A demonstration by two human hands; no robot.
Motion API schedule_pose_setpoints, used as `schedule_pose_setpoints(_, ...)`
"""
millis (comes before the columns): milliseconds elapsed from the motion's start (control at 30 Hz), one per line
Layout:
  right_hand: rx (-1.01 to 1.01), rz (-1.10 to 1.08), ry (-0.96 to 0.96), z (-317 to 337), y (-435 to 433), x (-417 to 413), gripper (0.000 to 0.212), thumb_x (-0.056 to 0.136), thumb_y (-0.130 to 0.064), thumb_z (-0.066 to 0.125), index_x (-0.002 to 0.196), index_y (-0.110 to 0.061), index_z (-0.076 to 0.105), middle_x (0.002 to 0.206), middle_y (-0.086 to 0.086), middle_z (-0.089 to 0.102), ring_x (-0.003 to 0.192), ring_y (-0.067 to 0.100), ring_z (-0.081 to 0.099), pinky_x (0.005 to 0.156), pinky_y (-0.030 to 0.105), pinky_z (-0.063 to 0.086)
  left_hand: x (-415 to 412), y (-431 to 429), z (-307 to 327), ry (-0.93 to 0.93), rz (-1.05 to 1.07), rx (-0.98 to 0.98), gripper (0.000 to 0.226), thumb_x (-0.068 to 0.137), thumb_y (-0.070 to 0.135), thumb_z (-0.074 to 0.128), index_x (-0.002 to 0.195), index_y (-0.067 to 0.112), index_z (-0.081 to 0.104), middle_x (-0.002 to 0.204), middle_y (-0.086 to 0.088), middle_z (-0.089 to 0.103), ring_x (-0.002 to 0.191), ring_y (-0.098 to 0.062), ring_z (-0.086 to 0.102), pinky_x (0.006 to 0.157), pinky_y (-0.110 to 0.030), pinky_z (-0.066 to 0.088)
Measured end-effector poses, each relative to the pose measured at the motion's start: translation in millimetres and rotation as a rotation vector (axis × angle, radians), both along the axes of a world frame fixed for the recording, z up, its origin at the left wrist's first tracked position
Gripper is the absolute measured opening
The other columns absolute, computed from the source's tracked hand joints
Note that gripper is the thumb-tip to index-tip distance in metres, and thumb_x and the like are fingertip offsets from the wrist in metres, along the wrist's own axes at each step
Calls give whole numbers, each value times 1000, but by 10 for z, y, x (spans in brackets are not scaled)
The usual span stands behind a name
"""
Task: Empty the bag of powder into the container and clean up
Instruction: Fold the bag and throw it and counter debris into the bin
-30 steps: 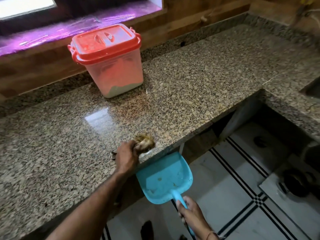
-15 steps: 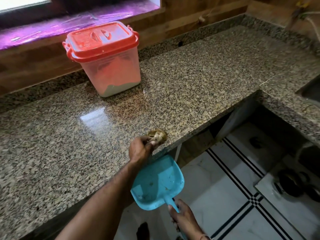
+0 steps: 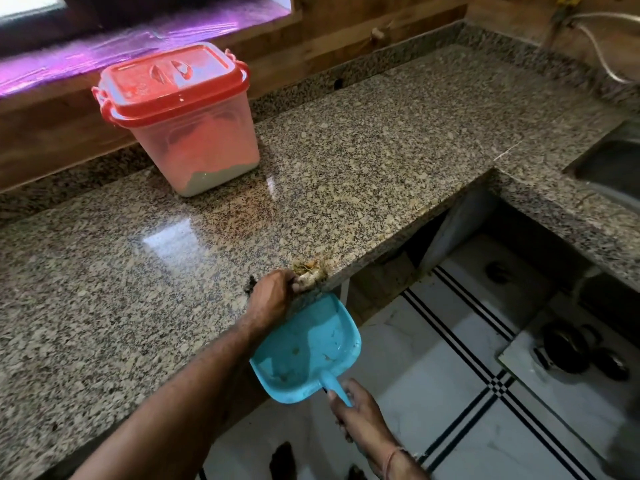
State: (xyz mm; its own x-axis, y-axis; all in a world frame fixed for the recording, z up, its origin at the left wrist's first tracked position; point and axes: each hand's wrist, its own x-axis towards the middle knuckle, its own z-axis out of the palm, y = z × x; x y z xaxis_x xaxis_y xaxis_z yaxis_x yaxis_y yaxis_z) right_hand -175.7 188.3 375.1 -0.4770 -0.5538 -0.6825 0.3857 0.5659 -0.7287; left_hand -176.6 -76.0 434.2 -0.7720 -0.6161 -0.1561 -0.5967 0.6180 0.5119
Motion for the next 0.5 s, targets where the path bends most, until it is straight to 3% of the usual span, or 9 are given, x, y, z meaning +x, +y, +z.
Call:
schedule_pose_setpoints(167, 7, -19, 10, 18, -60, 58, 17, 95, -41, 60, 100, -25, 64, 64, -7, 56, 52, 8, 47, 53, 25, 37, -4, -131, 119, -79, 75, 109, 34, 104, 19, 54, 71, 18, 49, 71, 1, 55, 63, -13, 50, 55, -24, 40)
schedule_pose_setpoints(267, 22, -26, 24, 67, -158, 110, 16, 92, -39, 60, 98, -26, 66, 64, -6, 58, 52, 7, 48, 54, 25, 38, 198, 108, 117, -12, 117, -22, 28, 102, 17, 57, 75, 16, 55, 74, 2, 56, 64, -11, 50, 58, -31, 43)
schedule_pose_setpoints(367, 46, -28, 48, 122, -242, 127, 19, 88, -43, 60, 95, -26, 66, 66, -6, 60, 53, 9, 50, 53, 26, 38, 372, 402, 64, 5, 25, -175, 10, 98, 11, 58, 95, 14, 67, 93, 0, 60, 81, -15, 55, 71, -27, 39)
schedule_pose_setpoints(500, 57, -27, 60, 159, -276, 108, 23, 85, -48, 60, 96, -28, 65, 69, -4, 63, 55, 11, 52, 56, 27, 38, 499, 447, 82, -17, -107, -204, 17, 95, 18, 62, 108, 21, 72, 100, 1, 62, 96, -19, 59, 75, -29, 45)
